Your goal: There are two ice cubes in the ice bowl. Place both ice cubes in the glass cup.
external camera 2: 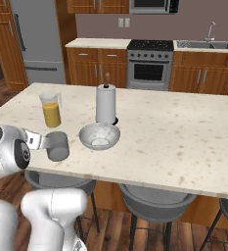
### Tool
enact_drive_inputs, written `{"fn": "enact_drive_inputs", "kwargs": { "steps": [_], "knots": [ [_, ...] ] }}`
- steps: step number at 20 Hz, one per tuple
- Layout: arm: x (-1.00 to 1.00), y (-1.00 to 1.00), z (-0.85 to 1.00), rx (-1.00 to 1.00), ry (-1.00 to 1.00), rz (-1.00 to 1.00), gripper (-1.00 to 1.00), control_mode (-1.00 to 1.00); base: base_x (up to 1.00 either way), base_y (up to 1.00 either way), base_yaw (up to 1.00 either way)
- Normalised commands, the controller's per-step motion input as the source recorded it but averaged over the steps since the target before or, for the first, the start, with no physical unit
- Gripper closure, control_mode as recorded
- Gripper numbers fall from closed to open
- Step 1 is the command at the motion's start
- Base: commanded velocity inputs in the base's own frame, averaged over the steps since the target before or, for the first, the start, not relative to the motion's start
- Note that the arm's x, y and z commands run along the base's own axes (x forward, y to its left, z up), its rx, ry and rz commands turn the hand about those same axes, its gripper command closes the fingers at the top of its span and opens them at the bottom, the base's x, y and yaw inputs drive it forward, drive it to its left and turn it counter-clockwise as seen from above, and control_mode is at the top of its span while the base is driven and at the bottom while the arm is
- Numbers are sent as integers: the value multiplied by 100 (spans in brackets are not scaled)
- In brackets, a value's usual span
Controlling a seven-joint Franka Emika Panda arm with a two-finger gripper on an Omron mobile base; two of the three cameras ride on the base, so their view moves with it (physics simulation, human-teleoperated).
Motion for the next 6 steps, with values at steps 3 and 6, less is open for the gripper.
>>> {"fn": "enact_drive_inputs", "kwargs": {
  "steps": [3,6],
  "knots": [
    [-100,0,97,1,-44,-2,-100,-100,0,0,0],
    [-82,9,84,-10,-55,-1,-100,-100,0,0,0]
  ]
}}
